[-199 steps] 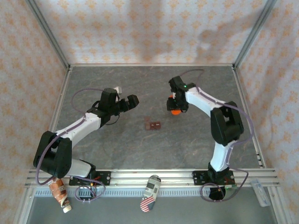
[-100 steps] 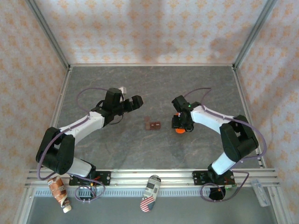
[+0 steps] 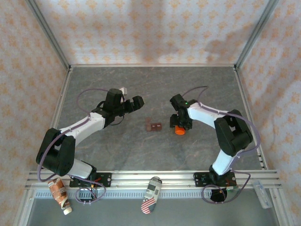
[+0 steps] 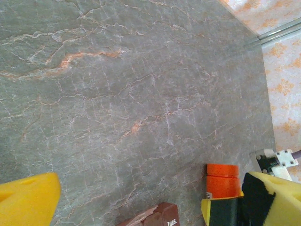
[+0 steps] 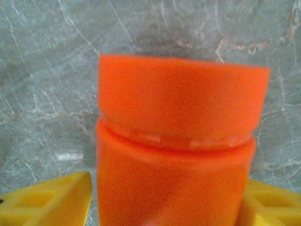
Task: Sort the pills into containers
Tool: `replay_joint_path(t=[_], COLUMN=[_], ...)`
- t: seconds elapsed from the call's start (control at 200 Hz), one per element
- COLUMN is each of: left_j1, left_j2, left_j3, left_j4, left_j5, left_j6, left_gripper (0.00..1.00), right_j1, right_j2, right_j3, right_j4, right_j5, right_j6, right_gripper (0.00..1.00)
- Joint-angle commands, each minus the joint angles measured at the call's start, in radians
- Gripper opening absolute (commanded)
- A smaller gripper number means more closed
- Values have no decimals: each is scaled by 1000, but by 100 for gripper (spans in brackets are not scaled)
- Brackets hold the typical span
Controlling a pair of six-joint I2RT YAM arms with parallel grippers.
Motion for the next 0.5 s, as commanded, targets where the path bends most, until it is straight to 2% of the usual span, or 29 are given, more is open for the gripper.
replay_joint_path(t=[0.0, 0.29, 0.495], left_j1=[-8, -8, -8], left_j2=[-10, -15, -23], left_j3=[21, 16, 11], left_j4=[20, 18, 17], left_j5=[-4, -6, -4], left_j6=[8, 9, 11], left_gripper=[100, 100, 100], right_j1=[0, -47, -68], right_j2=[32, 100, 126], right_j3=[63, 146, 142], right_j4=[-48, -80, -69], right_j5=[57, 56, 10], right_j6=[-21, -47, -54], right_gripper=[69, 67, 59])
